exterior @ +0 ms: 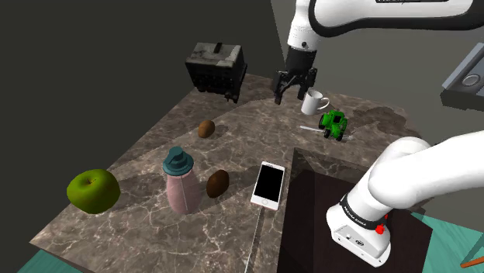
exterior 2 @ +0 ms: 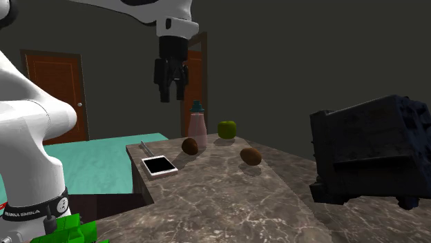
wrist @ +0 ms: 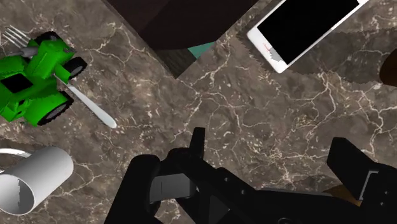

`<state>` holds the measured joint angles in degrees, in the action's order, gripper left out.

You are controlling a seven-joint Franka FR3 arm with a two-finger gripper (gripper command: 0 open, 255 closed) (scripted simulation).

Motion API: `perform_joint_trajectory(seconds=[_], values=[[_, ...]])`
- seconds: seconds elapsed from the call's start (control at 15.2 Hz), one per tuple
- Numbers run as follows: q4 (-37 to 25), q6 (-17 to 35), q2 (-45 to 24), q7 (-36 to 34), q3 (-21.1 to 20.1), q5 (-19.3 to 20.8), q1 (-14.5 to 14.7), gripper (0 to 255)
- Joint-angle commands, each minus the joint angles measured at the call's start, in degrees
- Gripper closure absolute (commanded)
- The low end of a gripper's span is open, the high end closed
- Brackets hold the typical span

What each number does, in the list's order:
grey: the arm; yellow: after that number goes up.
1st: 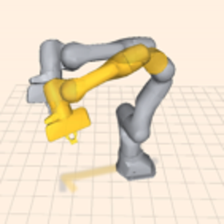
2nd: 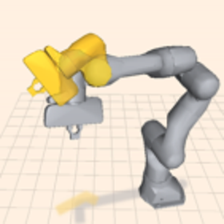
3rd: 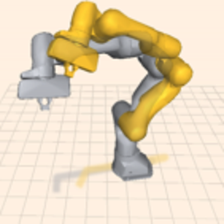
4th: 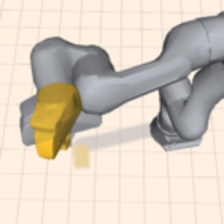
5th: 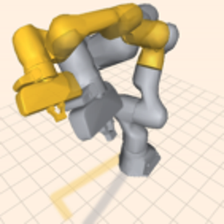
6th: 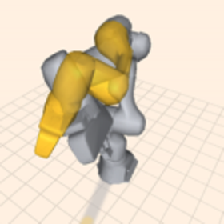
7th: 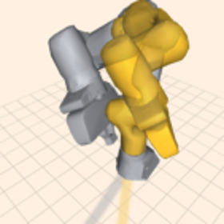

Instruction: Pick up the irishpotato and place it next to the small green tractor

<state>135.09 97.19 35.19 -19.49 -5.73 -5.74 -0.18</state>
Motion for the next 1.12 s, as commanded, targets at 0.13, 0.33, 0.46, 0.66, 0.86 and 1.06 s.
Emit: perform_joint_trajectory(seconds=[0.13,0.33,0.46,0.66,0.86,1.06], values=[[-4.7,3.0,-9.6,-8.6,-4.7,-0.8,-0.3,0],[-9.4,4.3,-17.1,-14.8,-7.4,-0.4,-0.7,0],[-12.9,4.8,-22.3,-19.0,-9.0,0.4,-0.8,0],[-18.9,5.0,-30.3,-25.2,-10.7,2.0,-0.7,0],[-25.6,4.5,-38.5,-31.2,-11.7,3.9,-0.1,0],[-33.2,3.2,-46.8,-36.7,-11.9,5.9,1.1,0]])
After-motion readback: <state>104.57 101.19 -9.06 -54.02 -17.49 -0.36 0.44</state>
